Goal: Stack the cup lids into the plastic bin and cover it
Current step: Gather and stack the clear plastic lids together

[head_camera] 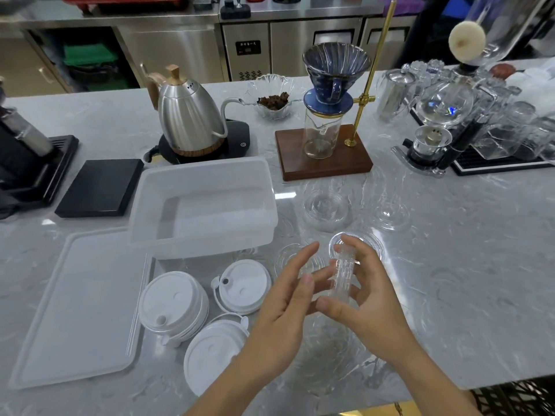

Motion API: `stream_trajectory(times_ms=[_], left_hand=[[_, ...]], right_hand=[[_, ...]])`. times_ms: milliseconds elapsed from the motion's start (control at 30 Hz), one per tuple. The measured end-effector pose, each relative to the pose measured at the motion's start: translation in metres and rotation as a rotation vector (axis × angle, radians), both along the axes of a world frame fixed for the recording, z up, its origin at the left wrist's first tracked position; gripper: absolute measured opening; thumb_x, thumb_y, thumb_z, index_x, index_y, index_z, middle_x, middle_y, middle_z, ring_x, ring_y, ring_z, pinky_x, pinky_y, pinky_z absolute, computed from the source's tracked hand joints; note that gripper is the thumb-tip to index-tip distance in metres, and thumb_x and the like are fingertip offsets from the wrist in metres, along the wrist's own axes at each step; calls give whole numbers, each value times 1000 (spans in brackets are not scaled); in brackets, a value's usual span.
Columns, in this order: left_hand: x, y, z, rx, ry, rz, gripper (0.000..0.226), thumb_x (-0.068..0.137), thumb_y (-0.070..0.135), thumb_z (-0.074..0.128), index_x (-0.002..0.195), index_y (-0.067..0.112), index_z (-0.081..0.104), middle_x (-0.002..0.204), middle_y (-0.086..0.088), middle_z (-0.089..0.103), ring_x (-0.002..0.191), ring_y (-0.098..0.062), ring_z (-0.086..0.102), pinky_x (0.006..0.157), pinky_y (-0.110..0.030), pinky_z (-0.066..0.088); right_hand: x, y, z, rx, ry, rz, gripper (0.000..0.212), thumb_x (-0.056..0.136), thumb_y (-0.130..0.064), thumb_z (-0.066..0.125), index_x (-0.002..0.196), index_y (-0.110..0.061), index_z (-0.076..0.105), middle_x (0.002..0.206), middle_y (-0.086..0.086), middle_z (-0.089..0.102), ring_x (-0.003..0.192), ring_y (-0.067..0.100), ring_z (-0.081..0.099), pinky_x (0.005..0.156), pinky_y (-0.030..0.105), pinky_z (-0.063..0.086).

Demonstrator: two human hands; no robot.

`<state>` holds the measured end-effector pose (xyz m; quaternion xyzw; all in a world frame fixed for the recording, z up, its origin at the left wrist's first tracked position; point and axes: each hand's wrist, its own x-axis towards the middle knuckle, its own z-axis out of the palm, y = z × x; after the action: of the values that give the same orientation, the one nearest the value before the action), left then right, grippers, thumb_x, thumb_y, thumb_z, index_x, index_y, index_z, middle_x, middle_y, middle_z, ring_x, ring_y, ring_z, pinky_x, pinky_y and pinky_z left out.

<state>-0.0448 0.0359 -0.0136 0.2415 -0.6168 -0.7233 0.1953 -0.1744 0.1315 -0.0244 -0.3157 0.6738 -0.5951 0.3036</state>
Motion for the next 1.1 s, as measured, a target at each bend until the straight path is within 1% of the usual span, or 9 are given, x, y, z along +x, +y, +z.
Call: stream_trajectory(times_ms=[133,333,500,567,667,733,800,933,1100], left_hand=[[1,1,1,23,-2,-29,45,97,45,38,140,38,50,123,19,72,117,2,64,87,-12,52],[0,2,-6,124,-37,-133,51,98,63,34,141,39,47,134,20,66,131,2,53,100,-18,49],[-5,1,-9,187,-15,-214,53,99,60,31,141,36,51,143,13,60,138,-4,48,113,-27,42],[-6,1,-10,152,20,-196,44,104,48,39,139,29,56,142,7,62,136,-11,53,111,-27,44],[-3,-4,-16,-130,-60,-75,32,96,29,64,127,28,65,130,7,69,121,-15,64,100,-31,53],[2,-8,-25,-535,-232,-110,44,87,33,74,128,31,62,131,14,65,120,-8,60,101,-31,50],[4,-8,-31,-826,-337,-259,67,78,48,77,137,26,55,140,11,56,130,-9,49,111,-29,38],[0,-1,-42,-1004,-462,-428,105,58,73,69,149,34,36,158,11,35,141,-11,30,111,-29,25],[-1,0,-51,-1079,-488,-437,104,56,65,67,149,33,34,156,16,35,138,-11,31,108,-28,24]], right_hand=[[-1,1,0,-24,-45,-3,101,49,-61,92,137,-41,47,143,-11,52,132,15,53,101,42,52],[-3,5,-1,-12,-51,-39,81,59,-34,87,131,-39,51,136,-10,56,126,12,56,98,53,54],[-4,12,-1,-30,-105,-86,81,58,-35,87,131,-35,52,133,-4,57,120,10,61,98,53,55],[-7,17,-2,-28,-97,-97,79,60,-31,89,131,-35,52,131,-5,59,119,10,61,97,50,55],[-16,29,-6,-62,-118,-165,79,65,-19,93,131,-32,52,126,-7,62,113,12,65,86,40,61],[-22,36,-8,-84,-129,-209,78,62,-20,85,133,-29,52,125,-7,63,110,14,66,79,30,62],[-26,42,-11,-99,-138,-241,78,61,-20,83,133,-26,52,124,-4,63,109,18,65,77,26,61],[-28,50,-15,-100,-136,-250,75,62,-19,82,131,-29,53,122,-6,64,111,21,65,77,25,61],[-29,53,-15,-98,-134,-250,77,63,-21,83,132,-30,52,123,-6,64,112,22,65,79,28,62]])
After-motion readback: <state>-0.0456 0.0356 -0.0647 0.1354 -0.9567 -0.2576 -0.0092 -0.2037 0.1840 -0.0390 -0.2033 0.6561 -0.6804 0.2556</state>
